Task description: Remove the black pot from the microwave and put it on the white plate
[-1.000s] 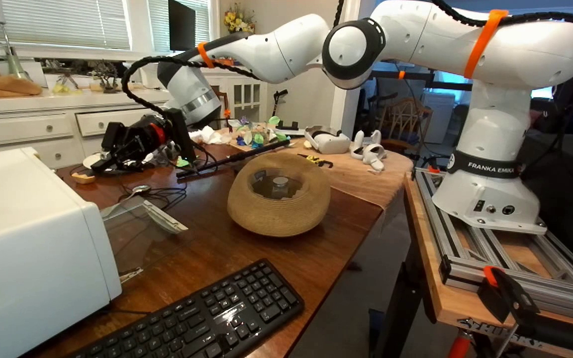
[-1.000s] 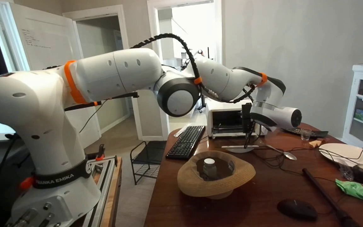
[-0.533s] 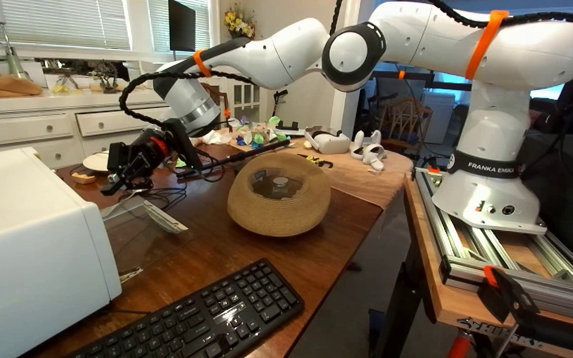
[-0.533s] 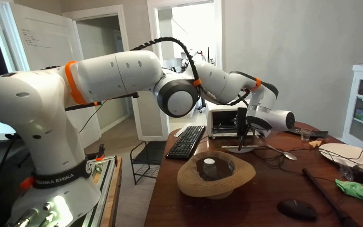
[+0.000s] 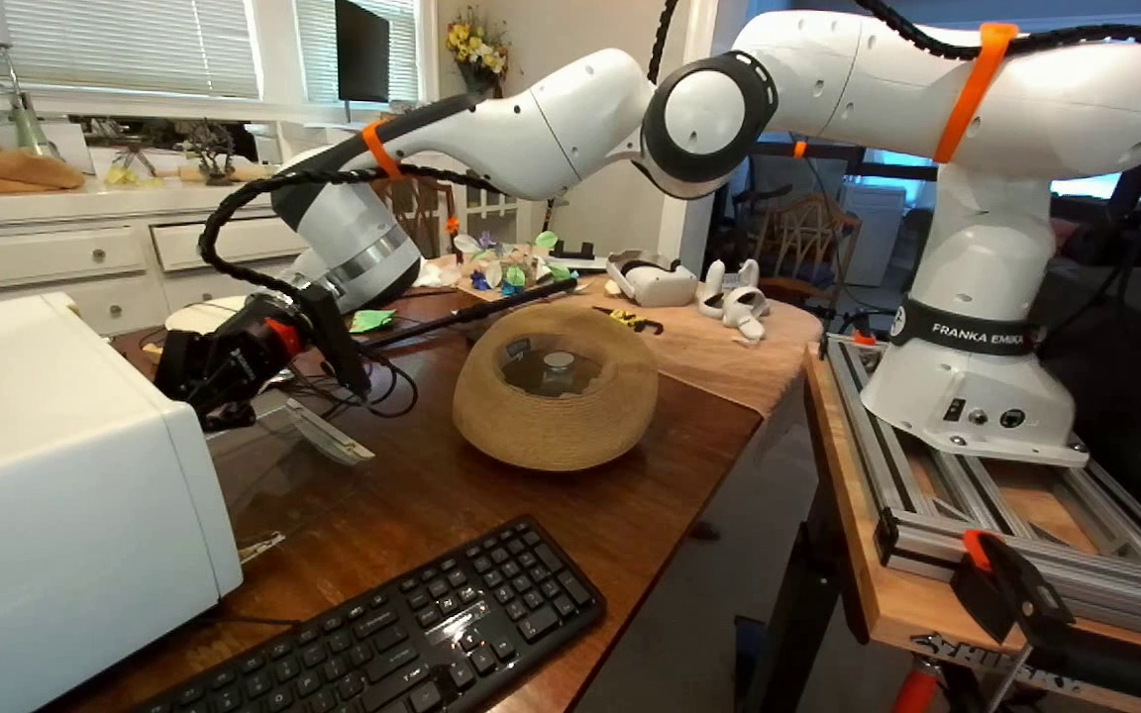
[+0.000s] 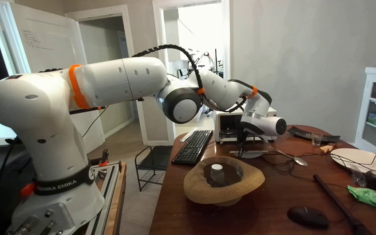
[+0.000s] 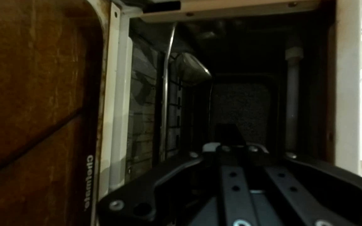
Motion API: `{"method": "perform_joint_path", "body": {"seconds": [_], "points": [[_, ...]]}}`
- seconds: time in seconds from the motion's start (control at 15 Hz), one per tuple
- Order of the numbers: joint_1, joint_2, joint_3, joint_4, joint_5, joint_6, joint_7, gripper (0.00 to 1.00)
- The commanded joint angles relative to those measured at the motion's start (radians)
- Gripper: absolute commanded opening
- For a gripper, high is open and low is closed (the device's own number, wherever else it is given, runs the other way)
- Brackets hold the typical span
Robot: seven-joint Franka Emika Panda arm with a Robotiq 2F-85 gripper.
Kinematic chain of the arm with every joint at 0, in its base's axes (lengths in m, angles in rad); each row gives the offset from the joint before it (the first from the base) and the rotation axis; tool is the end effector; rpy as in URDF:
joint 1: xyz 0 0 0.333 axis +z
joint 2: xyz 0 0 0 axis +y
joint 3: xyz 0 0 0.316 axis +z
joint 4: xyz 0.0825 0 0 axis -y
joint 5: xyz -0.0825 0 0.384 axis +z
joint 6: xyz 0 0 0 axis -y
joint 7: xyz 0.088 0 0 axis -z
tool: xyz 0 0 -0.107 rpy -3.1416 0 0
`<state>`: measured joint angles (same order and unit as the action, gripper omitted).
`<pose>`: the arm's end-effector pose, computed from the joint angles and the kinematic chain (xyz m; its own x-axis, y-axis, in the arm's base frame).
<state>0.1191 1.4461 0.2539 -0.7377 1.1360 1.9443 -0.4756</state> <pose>0.7406 0.2450 0.0716 0.9973 0.0581 -0.0453 -0.0255 -0.3055 -0.9518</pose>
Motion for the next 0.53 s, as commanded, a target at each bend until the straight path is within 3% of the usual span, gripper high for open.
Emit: {"method": "perform_joint_path", "body": {"seconds": [0.0, 0.07, 0.2, 0.47], "points": [[0.011, 0.023, 0.018, 0.018, 0.019, 0.037, -0.051, 0.00], [0.015, 0.020, 0.013, 0.015, 0.015, 0.053, -0.057, 0.26], [0.019, 0.012, 0.006, 0.012, 0.010, 0.092, -0.085, 0.34], [0.024, 0.018, 0.023, 0.015, 0.023, 0.151, -0.158, 0.65]]}}
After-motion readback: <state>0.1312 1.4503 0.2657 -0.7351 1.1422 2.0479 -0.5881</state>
